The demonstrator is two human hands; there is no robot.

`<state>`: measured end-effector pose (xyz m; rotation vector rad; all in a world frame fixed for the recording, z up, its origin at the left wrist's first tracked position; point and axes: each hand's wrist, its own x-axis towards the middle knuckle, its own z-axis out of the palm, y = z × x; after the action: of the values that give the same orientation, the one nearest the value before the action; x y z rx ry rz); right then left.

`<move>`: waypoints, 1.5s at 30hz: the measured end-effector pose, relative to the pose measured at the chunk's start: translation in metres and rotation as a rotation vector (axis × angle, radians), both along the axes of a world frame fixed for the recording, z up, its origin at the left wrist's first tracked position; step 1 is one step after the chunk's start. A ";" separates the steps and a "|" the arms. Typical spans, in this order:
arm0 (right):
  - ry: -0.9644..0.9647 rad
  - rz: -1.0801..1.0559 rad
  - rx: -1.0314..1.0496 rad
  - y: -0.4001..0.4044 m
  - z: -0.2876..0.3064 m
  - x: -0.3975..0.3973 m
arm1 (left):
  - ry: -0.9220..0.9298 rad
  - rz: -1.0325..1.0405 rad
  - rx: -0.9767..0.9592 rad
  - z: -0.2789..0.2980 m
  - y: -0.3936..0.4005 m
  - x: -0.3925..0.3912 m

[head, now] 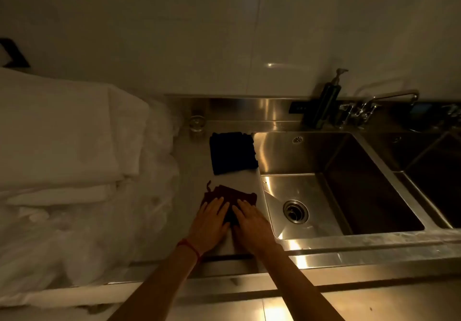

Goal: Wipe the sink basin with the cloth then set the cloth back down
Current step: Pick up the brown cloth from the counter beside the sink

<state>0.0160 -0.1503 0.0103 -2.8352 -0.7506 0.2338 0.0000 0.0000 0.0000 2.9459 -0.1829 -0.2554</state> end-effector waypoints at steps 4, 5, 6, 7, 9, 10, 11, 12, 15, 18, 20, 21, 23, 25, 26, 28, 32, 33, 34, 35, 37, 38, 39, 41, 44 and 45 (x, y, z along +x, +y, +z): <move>-0.010 0.031 -0.023 -0.002 -0.007 0.007 | 0.008 0.007 0.024 -0.007 0.000 0.003; -0.010 0.038 -0.025 -0.003 -0.010 0.008 | 0.008 0.006 0.026 -0.010 0.000 0.004; -0.020 0.048 -0.030 -0.004 -0.012 0.009 | 0.006 -0.001 0.041 -0.011 -0.002 0.003; -0.030 0.057 -0.035 -0.004 -0.013 0.010 | 0.000 -0.002 0.050 -0.012 -0.002 0.004; -0.061 0.074 -0.028 -0.006 -0.017 0.012 | -0.023 0.004 0.059 -0.015 -0.002 0.005; -0.077 0.080 -0.029 -0.006 -0.018 0.012 | -0.027 0.006 0.061 -0.016 -0.002 0.005; -0.093 0.086 -0.035 -0.006 -0.019 0.013 | -0.031 0.008 0.060 -0.015 -0.002 0.005; -0.113 0.093 -0.041 -0.005 -0.021 0.014 | -0.039 0.004 0.066 -0.015 -0.002 0.005; -0.135 0.086 -0.056 -0.002 -0.025 0.014 | -0.059 0.001 0.065 -0.016 -0.002 0.006; -0.221 0.070 -0.095 0.000 -0.025 0.012 | -0.041 0.006 0.094 -0.014 -0.004 0.007; -0.267 0.083 -0.104 -0.001 -0.023 0.011 | -0.084 0.009 0.110 -0.008 -0.006 0.006; -0.301 0.101 -0.092 -0.002 -0.021 0.012 | -0.147 0.002 0.099 -0.003 -0.007 0.005; -0.339 0.118 -0.076 -0.001 -0.017 0.012 | -0.245 -0.043 0.108 0.000 -0.009 0.003; -0.372 0.110 -0.070 -0.001 -0.015 0.013 | -0.290 -0.060 0.113 -0.001 -0.009 0.001; -0.388 0.104 -0.065 -0.001 -0.014 0.013 | -0.292 -0.057 0.111 -0.001 -0.009 0.001; -0.418 0.090 -0.045 0.000 -0.010 0.014 | -0.292 -0.048 0.103 -0.002 -0.008 0.001; -0.435 0.070 -0.011 -0.002 -0.001 0.012 | -0.310 -0.031 0.069 0.000 -0.010 0.003; -0.440 0.064 -0.001 -0.003 0.000 0.010 | -0.313 -0.029 0.056 0.001 -0.011 0.003; -0.446 0.058 0.009 -0.005 0.002 0.009 | -0.320 -0.030 0.038 0.003 -0.014 0.003; -0.453 0.050 0.019 -0.006 0.003 0.007 | -0.331 -0.033 0.021 0.004 -0.016 0.003; -0.472 0.033 0.041 -0.011 0.006 0.002 | -0.369 -0.046 -0.010 0.005 -0.021 0.001; -0.483 0.027 0.054 -0.014 0.008 0.000 | -0.392 -0.054 -0.027 0.006 -0.024 0.000; -0.494 0.021 0.063 -0.016 0.009 -0.003 | -0.417 -0.064 -0.044 0.007 -0.027 -0.001; -0.520 0.007 0.069 -0.021 0.012 -0.009 | -0.473 -0.077 -0.085 0.009 -0.032 -0.004; -0.564 -0.017 0.066 -0.029 0.015 -0.018 | -0.560 -0.115 -0.140 0.013 -0.037 -0.008; -0.577 -0.025 0.065 -0.031 0.016 -0.021 | -0.585 -0.137 -0.152 0.014 -0.038 -0.009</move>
<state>-0.0046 -0.1812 0.0267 -2.8577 -0.7959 -0.6271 -0.0087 -0.0376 0.0136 2.7719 -0.4555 0.5843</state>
